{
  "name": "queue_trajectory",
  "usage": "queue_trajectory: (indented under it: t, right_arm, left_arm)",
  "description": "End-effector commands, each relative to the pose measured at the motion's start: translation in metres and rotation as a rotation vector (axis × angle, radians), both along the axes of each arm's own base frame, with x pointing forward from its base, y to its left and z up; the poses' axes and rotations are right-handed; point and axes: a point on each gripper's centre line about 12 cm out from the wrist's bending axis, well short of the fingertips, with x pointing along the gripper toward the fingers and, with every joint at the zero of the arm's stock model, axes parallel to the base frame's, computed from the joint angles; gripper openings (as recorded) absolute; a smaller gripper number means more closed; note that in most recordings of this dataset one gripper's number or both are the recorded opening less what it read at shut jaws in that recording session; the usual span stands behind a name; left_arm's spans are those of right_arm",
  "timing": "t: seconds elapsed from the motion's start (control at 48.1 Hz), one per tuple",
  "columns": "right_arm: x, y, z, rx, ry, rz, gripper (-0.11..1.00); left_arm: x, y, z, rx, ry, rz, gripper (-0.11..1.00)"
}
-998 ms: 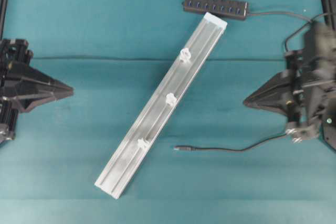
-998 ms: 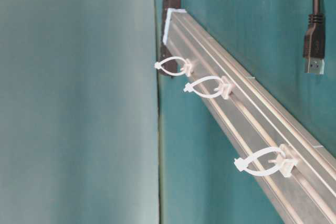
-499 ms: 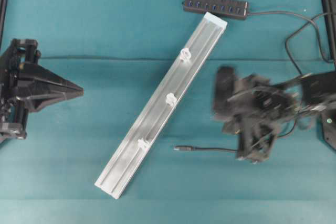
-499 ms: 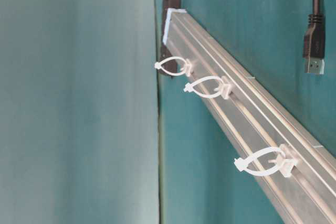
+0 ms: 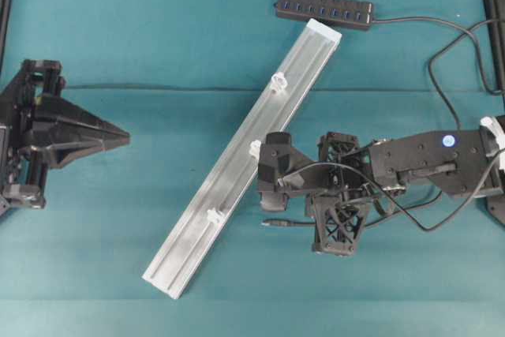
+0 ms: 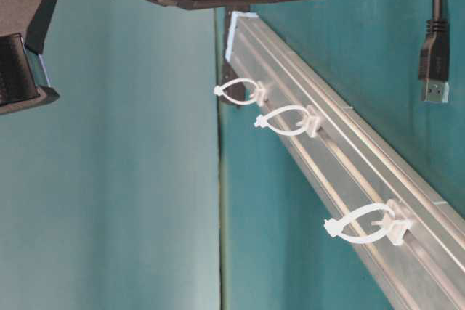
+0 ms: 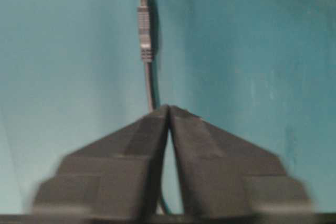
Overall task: Pass the USB cable through three rings with both arms.
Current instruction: 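Move the right gripper down toward the black USB cable's plug end, then grasp the USB cable behind the plug with the right gripper and lift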
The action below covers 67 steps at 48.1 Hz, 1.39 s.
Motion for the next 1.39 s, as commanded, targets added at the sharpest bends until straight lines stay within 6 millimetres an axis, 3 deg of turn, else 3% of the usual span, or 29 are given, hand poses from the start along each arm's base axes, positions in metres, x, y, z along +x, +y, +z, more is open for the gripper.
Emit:
queue_trajectory:
  t: [0.0,0.125,0.187,0.333,0.582,1.04,1.373]
  right_arm:
    - [0.002,0.001,-0.002,-0.003,0.013,0.006,0.42]
    - [0.003,0.004,-0.007,-0.006,0.029,0.015,0.77]
    - [0.005,0.008,-0.011,-0.007,0.032,0.023,0.86]
    - [0.011,0.018,-0.029,-0.010,0.037,0.051,0.80]
    - [0.014,0.027,-0.061,-0.021,0.090,0.081,0.80]
    - [0.015,0.024,-0.077,-0.035,0.131,0.080,0.76]
    - [0.015,0.024,-0.083,-0.034,0.141,0.070,0.52]
  left_arm:
    - [0.001,0.002,0.013,0.002,-0.035,0.009,-0.01]
    - [-0.001,0.003,0.015,0.004,-0.048,0.012,-0.01]
    - [-0.003,0.002,0.016,0.003,-0.054,0.010,-0.01]
    - [-0.006,0.003,0.018,0.002,-0.063,0.013,-0.01]
    - [-0.008,0.003,0.018,0.002,-0.068,0.013,-0.01]
    - [-0.008,0.004,0.015,-0.003,-0.060,0.015,-0.01]
    - [-0.009,0.004,0.014,-0.003,-0.060,0.015,-0.01]
